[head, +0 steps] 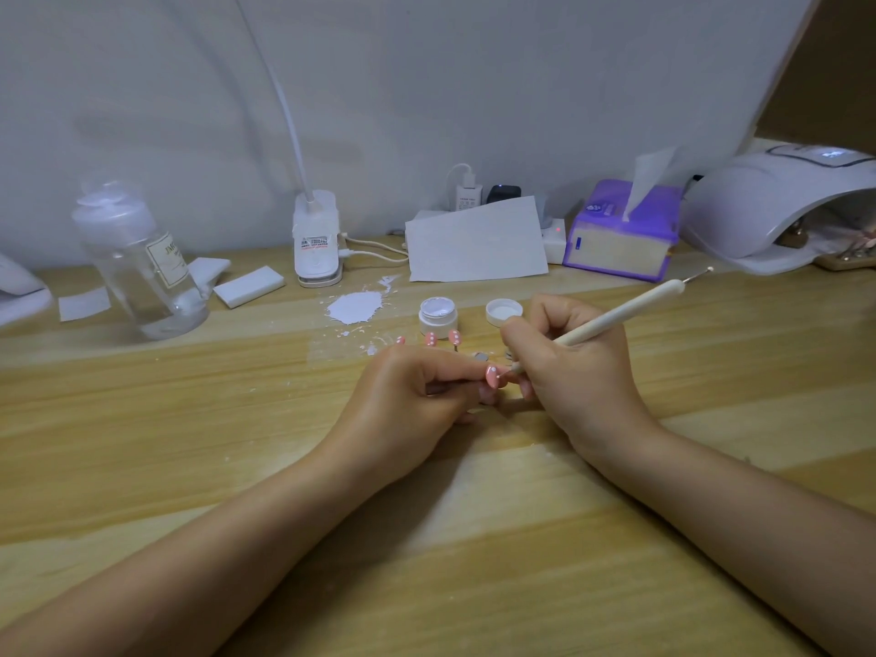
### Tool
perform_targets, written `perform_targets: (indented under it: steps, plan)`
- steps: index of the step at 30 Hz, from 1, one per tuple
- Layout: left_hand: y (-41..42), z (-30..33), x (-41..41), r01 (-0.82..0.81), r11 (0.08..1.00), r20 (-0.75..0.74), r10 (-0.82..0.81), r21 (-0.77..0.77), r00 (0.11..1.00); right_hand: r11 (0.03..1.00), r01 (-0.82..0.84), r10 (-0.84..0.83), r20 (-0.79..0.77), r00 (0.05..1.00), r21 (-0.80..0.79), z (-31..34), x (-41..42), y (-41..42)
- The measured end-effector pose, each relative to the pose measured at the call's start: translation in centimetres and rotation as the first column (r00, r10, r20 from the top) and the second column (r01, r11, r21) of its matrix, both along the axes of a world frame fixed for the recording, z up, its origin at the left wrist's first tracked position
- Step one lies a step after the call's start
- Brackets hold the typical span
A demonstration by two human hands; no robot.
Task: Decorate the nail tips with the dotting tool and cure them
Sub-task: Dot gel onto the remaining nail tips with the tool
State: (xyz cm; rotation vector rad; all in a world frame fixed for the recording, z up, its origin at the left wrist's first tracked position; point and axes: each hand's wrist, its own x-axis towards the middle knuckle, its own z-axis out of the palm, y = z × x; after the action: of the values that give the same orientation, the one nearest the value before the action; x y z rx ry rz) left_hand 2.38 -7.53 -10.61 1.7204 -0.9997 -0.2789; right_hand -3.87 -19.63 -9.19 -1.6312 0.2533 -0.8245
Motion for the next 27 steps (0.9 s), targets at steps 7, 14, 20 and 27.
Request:
perform_targets:
  steps: [7, 14, 20, 27]
  plan:
    - [0.08, 0.17, -0.09, 0.014, 1.000, -0.006, -0.014, -0.003, 1.000, 1.000, -0.002, 0.002, -0.025, 1.000, -0.008, 0.07, -0.05, 0.17]
    - [0.12, 0.26, -0.14, 0.014, 1.000, -0.014, -0.014, 0.002, 1.000, 1.000, -0.010, 0.009, -0.042, 0.999, -0.018, 0.11, -0.10, 0.20]
    - [0.11, 0.33, -0.15, 0.012, 1.000, -0.017, -0.012, 0.003, 1.000, 1.000, -0.001, 0.001, -0.042, 0.999, -0.016, 0.03, -0.04, 0.14]
    - [0.10, 0.38, -0.23, 0.020, 1.000, -0.009, -0.020, 0.007, 1.000, 1.000, 0.012, -0.013, -0.037, 0.999, -0.019, -0.12, 0.01, 0.05]
